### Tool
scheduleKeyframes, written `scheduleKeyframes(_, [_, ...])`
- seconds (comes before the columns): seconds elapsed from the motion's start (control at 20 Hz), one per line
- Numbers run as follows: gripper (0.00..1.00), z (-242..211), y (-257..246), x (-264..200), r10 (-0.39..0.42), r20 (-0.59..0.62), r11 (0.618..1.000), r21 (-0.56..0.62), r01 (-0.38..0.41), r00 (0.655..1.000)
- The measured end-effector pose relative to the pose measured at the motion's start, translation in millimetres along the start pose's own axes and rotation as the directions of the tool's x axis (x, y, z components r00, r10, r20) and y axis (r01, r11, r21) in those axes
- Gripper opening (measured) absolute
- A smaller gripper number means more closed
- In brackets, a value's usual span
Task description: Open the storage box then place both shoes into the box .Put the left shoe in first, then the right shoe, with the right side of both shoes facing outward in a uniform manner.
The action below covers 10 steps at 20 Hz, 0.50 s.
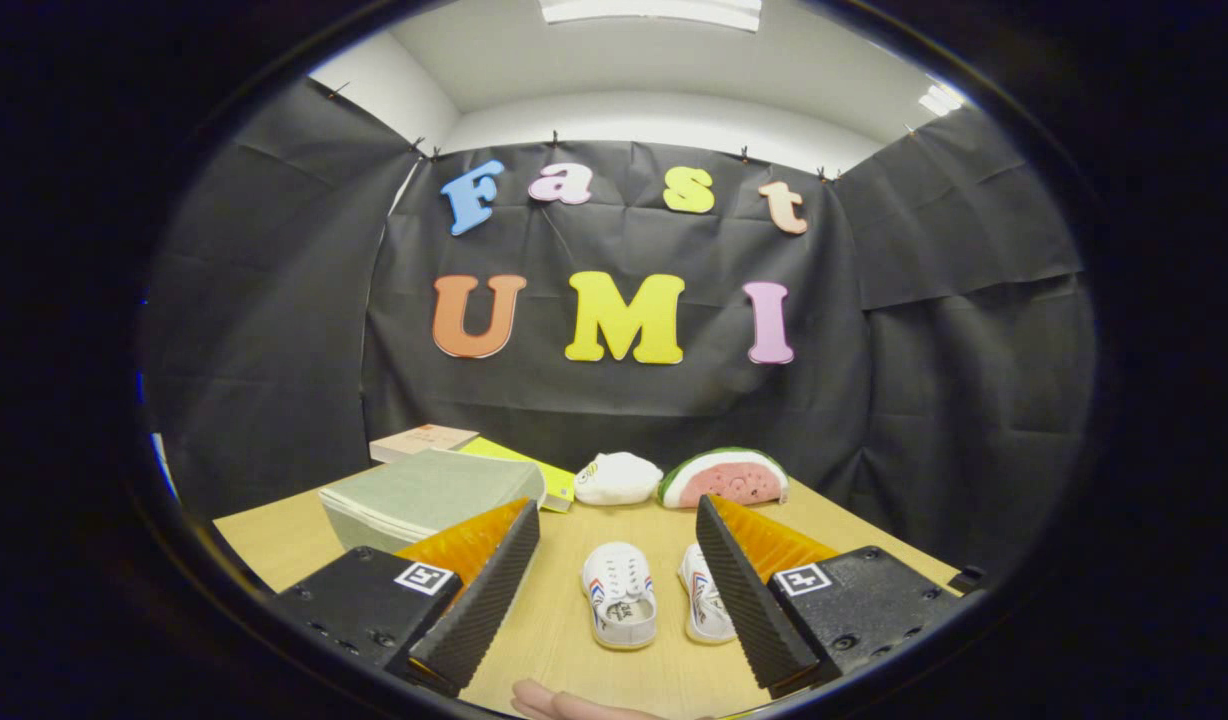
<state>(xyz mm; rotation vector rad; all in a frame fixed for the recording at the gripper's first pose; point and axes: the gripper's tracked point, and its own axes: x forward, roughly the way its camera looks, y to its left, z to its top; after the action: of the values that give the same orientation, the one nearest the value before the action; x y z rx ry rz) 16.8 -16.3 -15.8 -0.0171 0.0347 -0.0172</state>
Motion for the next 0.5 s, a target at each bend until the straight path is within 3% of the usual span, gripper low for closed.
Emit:
scheduleKeyframes(0.3, [1.00,-5.4,-4.1,33.2,-0.015,-0.045,0.999,0.031,0.017,0.999])
scheduleKeyframes(0.5, [1.00,-17.3,0.6,67.9,0.051,-0.146,0.991,0.128,-0.032,0.988])
